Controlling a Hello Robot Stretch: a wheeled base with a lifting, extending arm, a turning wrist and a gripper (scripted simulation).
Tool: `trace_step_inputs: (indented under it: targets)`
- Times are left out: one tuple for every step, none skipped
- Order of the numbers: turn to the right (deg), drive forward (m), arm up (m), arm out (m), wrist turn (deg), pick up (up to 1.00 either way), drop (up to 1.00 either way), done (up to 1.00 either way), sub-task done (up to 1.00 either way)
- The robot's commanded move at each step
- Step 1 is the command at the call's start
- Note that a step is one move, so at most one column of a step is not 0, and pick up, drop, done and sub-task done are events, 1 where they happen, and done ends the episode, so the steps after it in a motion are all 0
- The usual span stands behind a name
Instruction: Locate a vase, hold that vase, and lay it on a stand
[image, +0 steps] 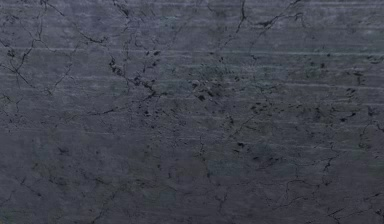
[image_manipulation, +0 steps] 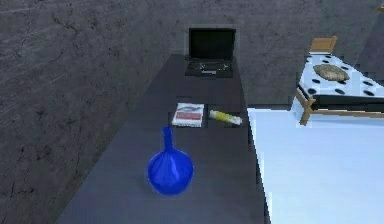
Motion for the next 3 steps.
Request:
trace_step_inputs:
  targets:
    - [0.0, 0.0, 0.38, 0.0, 0.0, 0.0, 0.0, 0.0, 0.0]
    - [0.0, 0.0, 0.0, 0.16, 0.0, 0.0, 0.0, 0.0, 0.0]
    - [0.0, 0.0, 0.0, 0.0, 45.0, 0.0, 0.0, 0.0, 0.0]
